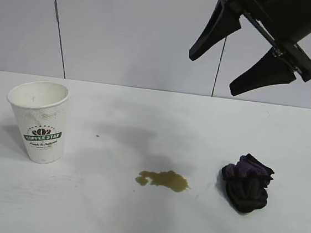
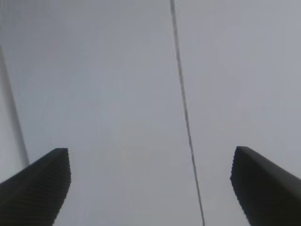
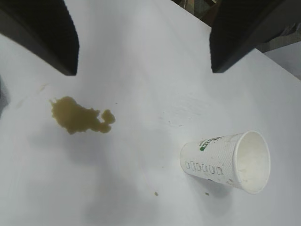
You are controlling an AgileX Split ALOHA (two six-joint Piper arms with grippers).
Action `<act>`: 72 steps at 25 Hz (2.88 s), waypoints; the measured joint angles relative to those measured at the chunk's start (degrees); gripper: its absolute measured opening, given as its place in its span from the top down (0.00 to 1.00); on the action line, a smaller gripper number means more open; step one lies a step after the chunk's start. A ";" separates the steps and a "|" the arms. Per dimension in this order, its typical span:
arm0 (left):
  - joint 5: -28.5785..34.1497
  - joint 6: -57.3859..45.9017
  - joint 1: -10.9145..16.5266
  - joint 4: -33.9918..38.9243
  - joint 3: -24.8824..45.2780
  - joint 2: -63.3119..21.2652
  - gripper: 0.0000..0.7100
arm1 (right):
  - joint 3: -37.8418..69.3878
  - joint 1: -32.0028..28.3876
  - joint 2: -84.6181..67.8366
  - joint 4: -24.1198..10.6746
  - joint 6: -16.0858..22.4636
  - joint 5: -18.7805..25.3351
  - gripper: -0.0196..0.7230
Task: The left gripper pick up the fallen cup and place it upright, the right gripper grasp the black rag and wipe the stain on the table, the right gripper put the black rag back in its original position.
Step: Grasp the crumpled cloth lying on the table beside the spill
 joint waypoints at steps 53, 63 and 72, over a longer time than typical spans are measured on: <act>43.70 -76.54 -19.95 74.74 22.79 -24.35 0.07 | 5.02 2.02 7.56 -28.48 -3.15 -1.21 0.25; 43.70 -76.65 -19.95 74.86 22.79 -24.35 0.07 | 5.02 2.02 15.49 -30.91 -1.21 -9.88 0.25; 43.70 -76.67 -20.00 74.86 22.79 -24.35 0.07 | 5.02 2.02 18.96 -31.92 0.22 -10.88 0.77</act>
